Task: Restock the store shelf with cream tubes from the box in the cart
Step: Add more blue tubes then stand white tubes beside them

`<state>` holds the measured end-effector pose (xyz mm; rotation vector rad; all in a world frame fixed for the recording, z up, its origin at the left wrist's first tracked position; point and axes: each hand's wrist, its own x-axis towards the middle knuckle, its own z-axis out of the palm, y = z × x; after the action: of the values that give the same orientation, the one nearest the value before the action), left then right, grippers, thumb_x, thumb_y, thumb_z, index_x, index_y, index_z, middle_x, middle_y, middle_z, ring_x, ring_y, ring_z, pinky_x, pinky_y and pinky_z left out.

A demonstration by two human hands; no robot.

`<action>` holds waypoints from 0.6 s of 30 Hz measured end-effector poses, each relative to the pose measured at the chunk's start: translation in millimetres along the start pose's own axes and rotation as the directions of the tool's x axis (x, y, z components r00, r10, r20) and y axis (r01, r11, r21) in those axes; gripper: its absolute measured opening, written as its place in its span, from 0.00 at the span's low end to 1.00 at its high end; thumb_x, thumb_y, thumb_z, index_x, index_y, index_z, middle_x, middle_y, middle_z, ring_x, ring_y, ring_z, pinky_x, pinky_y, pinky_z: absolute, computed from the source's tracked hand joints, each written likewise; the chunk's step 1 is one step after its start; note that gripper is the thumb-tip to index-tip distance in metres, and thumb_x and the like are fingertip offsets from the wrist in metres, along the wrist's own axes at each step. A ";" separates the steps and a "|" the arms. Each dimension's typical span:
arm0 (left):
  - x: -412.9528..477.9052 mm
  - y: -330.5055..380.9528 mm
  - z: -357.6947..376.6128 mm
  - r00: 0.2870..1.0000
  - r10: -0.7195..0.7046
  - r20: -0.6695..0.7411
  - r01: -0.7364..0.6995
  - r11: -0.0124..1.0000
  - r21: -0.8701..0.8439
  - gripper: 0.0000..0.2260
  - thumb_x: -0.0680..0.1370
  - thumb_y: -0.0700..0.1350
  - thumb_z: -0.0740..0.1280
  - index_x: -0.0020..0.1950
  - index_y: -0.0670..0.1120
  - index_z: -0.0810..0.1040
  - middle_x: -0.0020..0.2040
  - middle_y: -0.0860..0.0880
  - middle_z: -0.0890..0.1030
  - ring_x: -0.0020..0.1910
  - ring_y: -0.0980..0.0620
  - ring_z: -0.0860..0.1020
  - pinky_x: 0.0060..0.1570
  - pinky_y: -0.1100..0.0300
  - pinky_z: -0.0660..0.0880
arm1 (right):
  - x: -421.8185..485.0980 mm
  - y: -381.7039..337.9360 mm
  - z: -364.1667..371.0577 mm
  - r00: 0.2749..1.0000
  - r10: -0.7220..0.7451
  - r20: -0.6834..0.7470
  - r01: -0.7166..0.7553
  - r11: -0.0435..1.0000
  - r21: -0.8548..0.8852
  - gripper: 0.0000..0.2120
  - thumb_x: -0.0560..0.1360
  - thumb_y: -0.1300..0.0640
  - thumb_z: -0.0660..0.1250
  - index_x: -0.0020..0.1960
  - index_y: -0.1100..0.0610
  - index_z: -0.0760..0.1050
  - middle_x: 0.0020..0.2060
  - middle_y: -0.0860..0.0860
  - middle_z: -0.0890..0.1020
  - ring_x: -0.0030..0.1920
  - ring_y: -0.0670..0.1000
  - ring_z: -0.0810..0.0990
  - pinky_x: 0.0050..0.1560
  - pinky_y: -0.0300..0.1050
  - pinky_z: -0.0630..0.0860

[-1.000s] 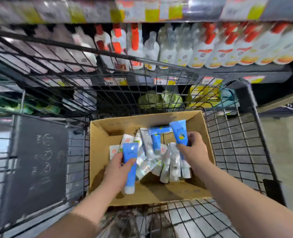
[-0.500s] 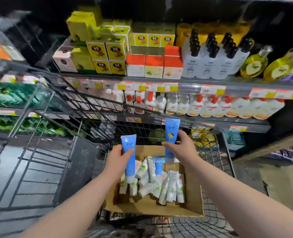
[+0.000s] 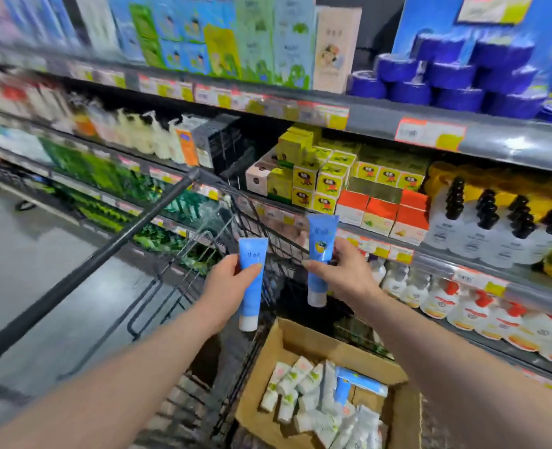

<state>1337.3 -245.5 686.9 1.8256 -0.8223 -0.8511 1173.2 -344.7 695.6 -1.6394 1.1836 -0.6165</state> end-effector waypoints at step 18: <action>-44.1 -20.1 -350.9 0.939 0.105 -0.328 -0.145 0.984 -0.102 0.08 0.77 0.48 0.66 0.42 0.43 0.74 0.41 0.44 0.77 0.40 0.46 0.75 0.44 0.48 0.73 | -54.8 -224.0 269.0 0.923 -0.306 0.233 0.294 0.952 0.085 0.16 0.71 0.56 0.73 0.56 0.52 0.72 0.50 0.50 0.79 0.50 0.52 0.79 0.53 0.53 0.78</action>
<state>1607.0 -41.6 792.6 1.7220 -0.6520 -0.4927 1464.4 -173.8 802.9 -1.8133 0.7398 -0.6073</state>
